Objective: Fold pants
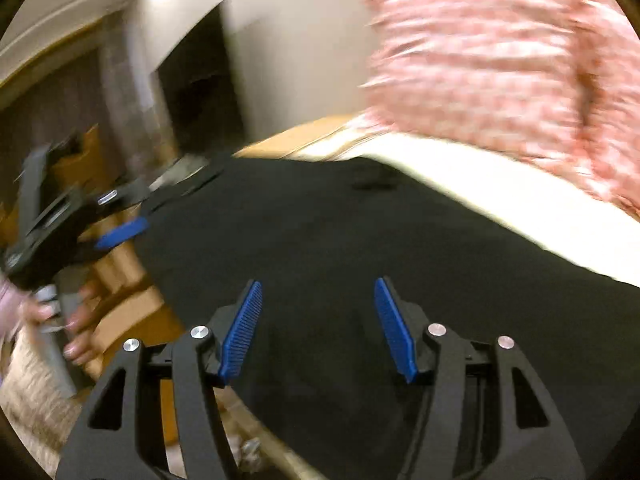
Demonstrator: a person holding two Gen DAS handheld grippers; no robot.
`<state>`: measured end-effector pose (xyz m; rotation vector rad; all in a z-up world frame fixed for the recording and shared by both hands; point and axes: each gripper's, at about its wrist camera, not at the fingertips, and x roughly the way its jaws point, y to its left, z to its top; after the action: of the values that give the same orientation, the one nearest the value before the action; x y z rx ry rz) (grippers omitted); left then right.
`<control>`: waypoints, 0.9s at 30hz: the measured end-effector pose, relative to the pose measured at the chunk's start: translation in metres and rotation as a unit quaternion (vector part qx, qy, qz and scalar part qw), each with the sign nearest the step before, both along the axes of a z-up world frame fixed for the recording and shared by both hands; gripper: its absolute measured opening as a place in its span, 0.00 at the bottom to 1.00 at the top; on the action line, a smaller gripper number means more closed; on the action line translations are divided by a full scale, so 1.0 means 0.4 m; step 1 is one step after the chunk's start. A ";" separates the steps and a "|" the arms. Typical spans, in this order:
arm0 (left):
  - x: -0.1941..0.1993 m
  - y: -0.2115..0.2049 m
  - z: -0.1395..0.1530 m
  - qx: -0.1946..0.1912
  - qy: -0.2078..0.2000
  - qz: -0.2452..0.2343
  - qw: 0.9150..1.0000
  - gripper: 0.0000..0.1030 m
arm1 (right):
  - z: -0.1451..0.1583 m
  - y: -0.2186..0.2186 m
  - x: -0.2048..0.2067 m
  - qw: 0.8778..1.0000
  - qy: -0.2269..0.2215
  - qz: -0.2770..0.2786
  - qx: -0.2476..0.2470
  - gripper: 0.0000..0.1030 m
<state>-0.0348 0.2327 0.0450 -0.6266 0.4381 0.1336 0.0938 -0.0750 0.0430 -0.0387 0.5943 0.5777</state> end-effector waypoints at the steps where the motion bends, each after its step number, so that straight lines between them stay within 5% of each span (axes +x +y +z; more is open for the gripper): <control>1: -0.003 0.024 0.001 -0.006 0.002 0.015 1.000 0.97 | -0.023 0.000 0.027 0.999 0.029 -0.010 -0.027 0.58; 2: -0.006 0.046 0.001 -0.010 0.004 0.027 1.000 0.97 | -0.044 0.004 0.042 0.998 0.053 -0.005 -0.044 0.59; 3: -0.007 0.071 0.002 -0.014 0.010 0.044 0.999 0.97 | -0.041 0.000 0.024 0.999 0.021 0.000 -0.045 0.59; 5: -0.003 0.113 0.001 -0.023 0.024 0.072 0.997 0.96 | -0.047 0.006 0.020 0.998 0.024 0.005 -0.054 0.64; 9: 0.013 0.192 -0.019 -0.060 0.049 0.104 0.992 0.96 | -0.046 -0.018 0.027 0.999 0.039 0.011 -0.017 0.68; 14: 0.059 0.255 -0.035 -0.093 0.072 0.099 0.988 0.95 | -0.044 -0.006 0.017 0.999 0.038 0.016 -0.016 0.72; 19: 0.084 0.239 -0.033 -0.076 0.082 0.090 0.990 0.95 | -0.045 0.001 0.031 0.999 0.042 0.020 -0.010 0.74; 24: 0.079 0.202 -0.048 -0.110 0.056 0.040 0.992 0.87 | -0.044 0.003 0.030 0.999 0.042 0.024 -0.011 0.76; 27: 0.076 0.218 -0.056 -0.123 0.056 0.058 0.989 0.66 | -0.043 -0.001 0.025 0.999 0.041 0.024 -0.008 0.76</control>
<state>-0.0045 0.3201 0.0226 -0.8908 0.5325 0.2282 0.1036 -0.0753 0.0256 -0.0441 0.6793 0.6236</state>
